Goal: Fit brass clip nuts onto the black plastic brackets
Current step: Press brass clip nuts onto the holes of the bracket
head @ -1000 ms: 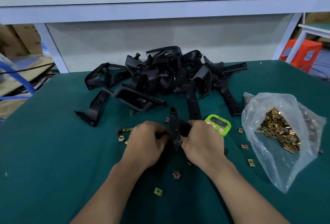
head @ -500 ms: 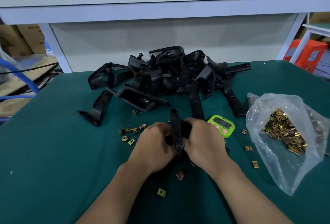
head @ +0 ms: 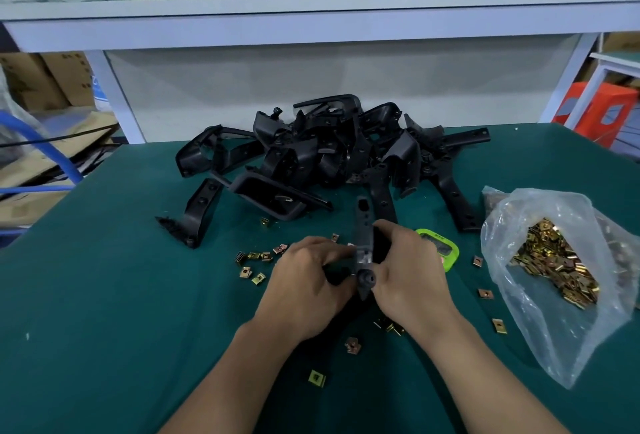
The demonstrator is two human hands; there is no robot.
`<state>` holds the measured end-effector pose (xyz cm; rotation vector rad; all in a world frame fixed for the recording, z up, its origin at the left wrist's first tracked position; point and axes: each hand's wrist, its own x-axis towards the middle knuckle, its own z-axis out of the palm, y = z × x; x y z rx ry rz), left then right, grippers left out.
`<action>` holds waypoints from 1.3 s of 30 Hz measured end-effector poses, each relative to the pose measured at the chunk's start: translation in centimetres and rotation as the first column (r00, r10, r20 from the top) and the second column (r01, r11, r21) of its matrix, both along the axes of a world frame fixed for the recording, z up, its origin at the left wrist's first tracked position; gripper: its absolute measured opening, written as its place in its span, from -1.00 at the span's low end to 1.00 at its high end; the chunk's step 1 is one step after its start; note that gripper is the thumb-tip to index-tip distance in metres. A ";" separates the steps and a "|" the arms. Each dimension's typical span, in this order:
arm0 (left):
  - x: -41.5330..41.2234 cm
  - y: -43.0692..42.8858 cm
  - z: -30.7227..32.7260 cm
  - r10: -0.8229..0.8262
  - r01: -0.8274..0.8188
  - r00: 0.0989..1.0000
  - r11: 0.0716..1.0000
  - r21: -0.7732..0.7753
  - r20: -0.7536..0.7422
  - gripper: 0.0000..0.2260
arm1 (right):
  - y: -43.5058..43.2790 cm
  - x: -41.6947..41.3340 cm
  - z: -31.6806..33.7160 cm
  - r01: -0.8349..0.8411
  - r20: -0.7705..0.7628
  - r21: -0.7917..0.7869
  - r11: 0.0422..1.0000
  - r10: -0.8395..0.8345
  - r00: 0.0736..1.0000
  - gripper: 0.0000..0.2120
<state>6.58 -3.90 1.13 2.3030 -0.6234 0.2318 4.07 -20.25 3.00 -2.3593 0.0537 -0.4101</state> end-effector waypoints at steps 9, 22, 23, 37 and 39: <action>0.4 -0.4 -0.5 0.061 -0.077 0.983 0.993 -0.084 -0.174 -0.68 | -0.8 0.2 0.7 0.036 -0.015 0.084 0.996 -0.035 0.999 -0.84; 0.1 -1.2 -0.6 -0.055 0.065 0.996 0.988 0.142 -0.073 -0.61 | -1.7 0.1 0.3 0.182 -0.103 -0.079 0.980 -0.190 0.976 -0.88; 0.2 -1.3 -0.6 -0.057 0.065 0.997 0.987 0.144 -0.056 -0.66 | -1.7 0.1 0.1 0.179 -0.099 -0.082 0.980 -0.187 0.977 -0.87; -0.5 -1.9 -0.4 0.201 -0.204 0.979 0.977 -0.065 -0.045 -0.84 | -1.2 -0.1 0.0 -0.062 -0.125 0.047 0.997 0.067 0.990 -0.95; -0.9 -1.7 0.2 0.275 -0.278 0.960 0.956 -0.096 -0.046 -0.82 | -0.7 -0.4 0.2 -0.109 -0.102 0.094 0.990 0.118 0.988 -0.83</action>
